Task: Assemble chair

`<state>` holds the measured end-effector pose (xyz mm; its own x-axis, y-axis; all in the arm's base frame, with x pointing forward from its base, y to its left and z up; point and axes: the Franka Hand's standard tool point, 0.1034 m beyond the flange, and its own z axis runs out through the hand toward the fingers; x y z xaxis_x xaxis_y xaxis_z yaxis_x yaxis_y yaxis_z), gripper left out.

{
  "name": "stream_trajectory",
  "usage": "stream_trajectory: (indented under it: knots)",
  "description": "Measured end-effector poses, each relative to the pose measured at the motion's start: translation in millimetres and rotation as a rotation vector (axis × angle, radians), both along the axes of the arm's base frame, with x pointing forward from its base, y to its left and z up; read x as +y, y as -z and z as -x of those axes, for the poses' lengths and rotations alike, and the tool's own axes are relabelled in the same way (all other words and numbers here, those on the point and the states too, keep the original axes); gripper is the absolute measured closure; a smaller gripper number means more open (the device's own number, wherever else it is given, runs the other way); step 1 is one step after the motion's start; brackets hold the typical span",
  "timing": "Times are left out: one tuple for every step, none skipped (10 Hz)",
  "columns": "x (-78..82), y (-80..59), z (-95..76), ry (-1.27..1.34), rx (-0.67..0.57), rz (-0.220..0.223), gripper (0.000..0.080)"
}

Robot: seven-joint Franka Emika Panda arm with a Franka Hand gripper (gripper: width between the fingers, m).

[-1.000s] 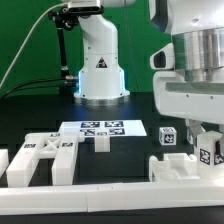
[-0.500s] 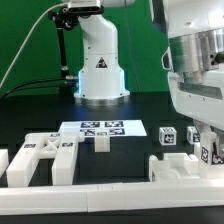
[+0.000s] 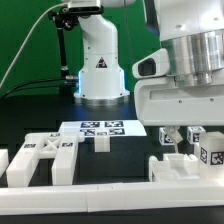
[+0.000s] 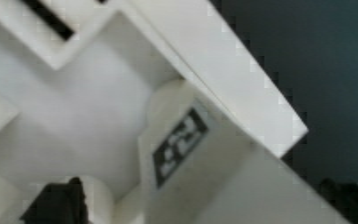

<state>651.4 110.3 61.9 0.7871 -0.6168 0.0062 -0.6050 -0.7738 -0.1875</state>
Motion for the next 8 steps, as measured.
stream_trajectory:
  knots:
    - [-0.2, 0.0, -0.3, -0.062, -0.010, 0.008, 0.0152]
    - [0.2, 0.0, -0.3, -0.112, -0.016, 0.016, 0.0151]
    - [3.9, -2.5, -1.6, -0.313, -0.030, 0.078, 0.0151]
    - [9.2, -7.3, -4.5, -0.525, -0.043, 0.130, 0.0151]
    - [12.0, -9.7, -6.6, -0.616, -0.055, 0.145, 0.0151]
    - [11.2, -8.9, -6.4, -0.574, -0.050, 0.140, 0.0151]
    - [10.9, -8.8, -6.4, -0.574, -0.049, 0.140, 0.0272]
    - [11.1, -8.8, -6.3, -0.560, -0.048, 0.137, 0.0408]
